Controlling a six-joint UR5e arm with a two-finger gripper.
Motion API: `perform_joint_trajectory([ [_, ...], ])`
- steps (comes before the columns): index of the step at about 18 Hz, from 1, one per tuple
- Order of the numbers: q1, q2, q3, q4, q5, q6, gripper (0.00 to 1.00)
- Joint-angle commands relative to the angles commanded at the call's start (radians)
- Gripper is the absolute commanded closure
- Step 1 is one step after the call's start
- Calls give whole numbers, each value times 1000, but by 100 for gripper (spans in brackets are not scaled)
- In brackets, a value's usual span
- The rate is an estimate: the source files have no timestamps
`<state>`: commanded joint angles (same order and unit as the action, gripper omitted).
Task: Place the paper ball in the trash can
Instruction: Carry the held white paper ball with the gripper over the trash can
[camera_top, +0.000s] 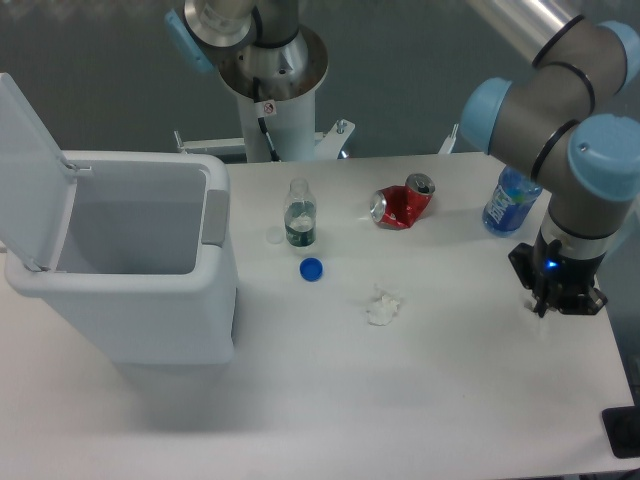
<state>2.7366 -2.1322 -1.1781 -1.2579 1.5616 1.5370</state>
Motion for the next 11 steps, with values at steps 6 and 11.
perform_joint_trajectory([
  [6,-12,29,-3,-20,0,-21,100],
  [11,-58,106,-37,-71,-6,-138,100],
])
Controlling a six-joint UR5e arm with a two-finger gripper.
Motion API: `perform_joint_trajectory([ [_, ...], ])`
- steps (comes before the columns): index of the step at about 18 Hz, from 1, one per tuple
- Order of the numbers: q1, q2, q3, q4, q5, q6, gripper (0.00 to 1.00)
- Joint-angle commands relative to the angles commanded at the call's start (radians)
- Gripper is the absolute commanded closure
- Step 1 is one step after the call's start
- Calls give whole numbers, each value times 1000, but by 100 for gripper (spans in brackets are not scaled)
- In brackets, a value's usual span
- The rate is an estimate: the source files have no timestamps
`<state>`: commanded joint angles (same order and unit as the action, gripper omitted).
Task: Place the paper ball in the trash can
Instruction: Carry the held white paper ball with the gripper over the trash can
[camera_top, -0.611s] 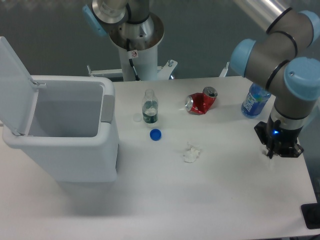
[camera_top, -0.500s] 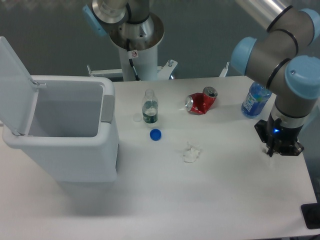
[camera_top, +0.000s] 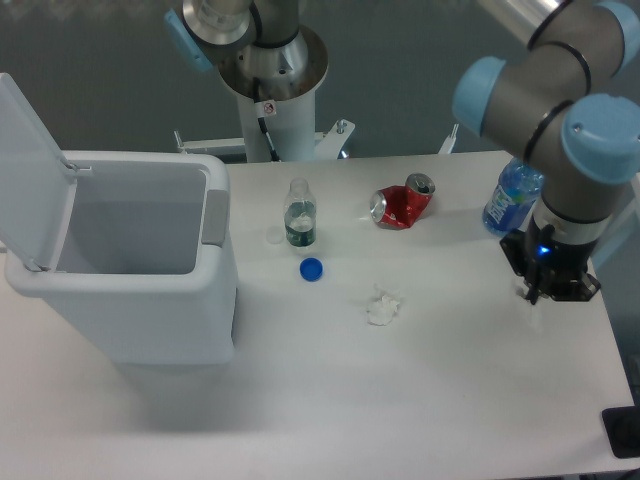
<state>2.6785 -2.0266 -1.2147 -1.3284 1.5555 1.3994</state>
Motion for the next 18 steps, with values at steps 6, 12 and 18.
perform_joint_trajectory([
  [6,-54,179,-155,6,-170,-120,100],
  [12,-144,336,-190,9,-310,-310,100],
  [18,-261,385,-201,46,-330,-488,100],
])
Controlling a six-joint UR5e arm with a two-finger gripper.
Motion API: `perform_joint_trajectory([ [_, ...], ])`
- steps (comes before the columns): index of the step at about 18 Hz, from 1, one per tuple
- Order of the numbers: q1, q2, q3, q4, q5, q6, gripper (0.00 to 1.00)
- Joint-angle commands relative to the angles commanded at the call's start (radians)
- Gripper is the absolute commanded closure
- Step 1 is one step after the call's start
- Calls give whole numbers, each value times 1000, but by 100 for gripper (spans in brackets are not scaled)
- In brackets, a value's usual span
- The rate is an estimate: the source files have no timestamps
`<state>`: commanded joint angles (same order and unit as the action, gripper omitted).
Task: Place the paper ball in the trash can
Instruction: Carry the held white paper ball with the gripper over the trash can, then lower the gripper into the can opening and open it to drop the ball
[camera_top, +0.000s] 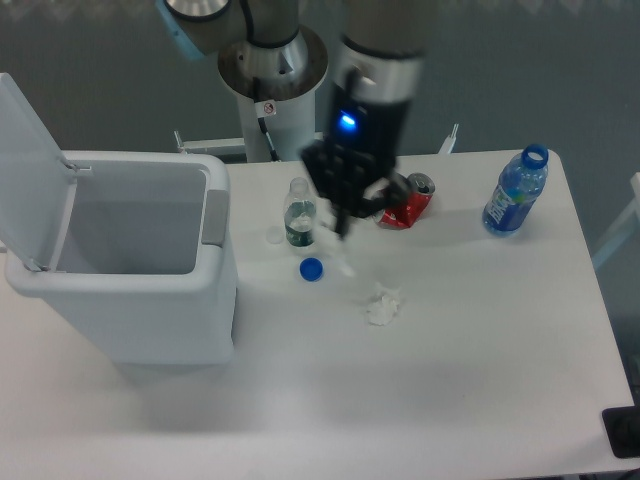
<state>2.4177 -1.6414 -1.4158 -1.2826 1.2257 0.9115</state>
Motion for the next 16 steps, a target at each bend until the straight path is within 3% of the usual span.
perform_joint_trajectory([
  [2,-55,2,-6,35,2,-39,100],
  [5,-115,2,-18,37,5,-45,100],
  [8,-155,12,-40,42,6,-26,88],
  [14,-192,51,-89,37,6,7,38],
  [15,-198,63,-100,40,8,7,11],
  [16,-200,75,-109,40,11,7,2],
])
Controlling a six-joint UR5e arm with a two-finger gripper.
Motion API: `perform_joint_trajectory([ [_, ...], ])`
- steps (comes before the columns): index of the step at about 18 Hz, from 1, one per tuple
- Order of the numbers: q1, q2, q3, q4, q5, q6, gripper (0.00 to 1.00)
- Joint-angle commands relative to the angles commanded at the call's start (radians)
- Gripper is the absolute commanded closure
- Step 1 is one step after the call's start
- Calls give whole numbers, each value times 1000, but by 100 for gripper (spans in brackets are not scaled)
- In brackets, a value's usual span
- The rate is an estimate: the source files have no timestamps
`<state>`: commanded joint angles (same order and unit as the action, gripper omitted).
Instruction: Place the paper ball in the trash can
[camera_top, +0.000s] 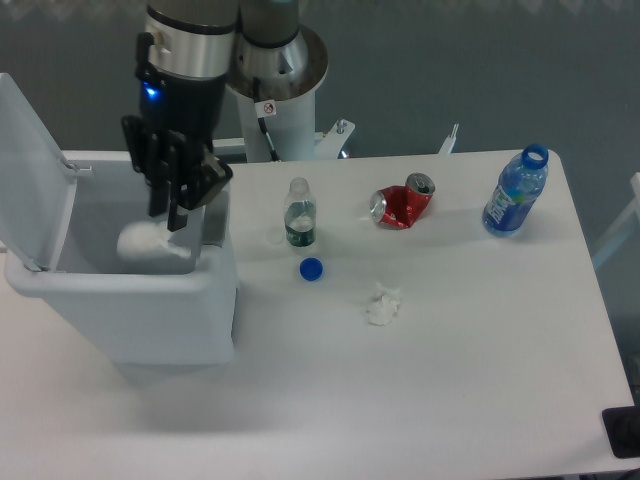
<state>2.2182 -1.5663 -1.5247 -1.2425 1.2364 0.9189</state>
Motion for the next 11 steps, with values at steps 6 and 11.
perform_joint_trajectory([
  [6,20,9,-8,-5,0,0,0],
  [11,141,-46,17,17,0,0,0],
])
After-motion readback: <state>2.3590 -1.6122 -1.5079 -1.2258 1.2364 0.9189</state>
